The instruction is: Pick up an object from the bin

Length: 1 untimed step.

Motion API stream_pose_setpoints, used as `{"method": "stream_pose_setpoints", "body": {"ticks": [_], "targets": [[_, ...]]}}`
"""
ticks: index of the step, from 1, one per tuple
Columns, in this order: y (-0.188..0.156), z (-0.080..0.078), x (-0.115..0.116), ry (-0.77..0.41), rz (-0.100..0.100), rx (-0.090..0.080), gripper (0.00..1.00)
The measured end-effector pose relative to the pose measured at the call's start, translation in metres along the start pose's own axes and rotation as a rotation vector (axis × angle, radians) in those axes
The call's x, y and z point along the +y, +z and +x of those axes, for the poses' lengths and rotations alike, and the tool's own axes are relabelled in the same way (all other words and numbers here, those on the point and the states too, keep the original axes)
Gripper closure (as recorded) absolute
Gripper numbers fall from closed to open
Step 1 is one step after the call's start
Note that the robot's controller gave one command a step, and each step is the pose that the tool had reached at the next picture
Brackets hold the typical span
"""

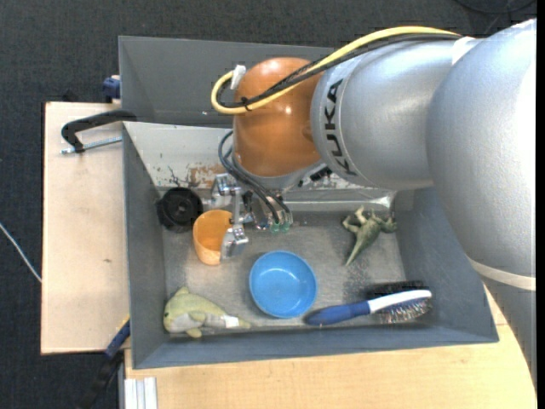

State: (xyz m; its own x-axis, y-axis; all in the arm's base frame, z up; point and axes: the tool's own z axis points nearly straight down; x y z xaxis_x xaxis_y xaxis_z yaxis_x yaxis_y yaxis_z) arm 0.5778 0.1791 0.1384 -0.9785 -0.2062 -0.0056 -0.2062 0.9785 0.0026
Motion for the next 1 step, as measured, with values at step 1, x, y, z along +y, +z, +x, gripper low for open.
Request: {"method": "stream_pose_setpoints", "body": {"ticks": [1], "targets": [[-0.0861, 0.0416, -0.0221, -0.069, 0.003, -0.006, 1.00]]}}
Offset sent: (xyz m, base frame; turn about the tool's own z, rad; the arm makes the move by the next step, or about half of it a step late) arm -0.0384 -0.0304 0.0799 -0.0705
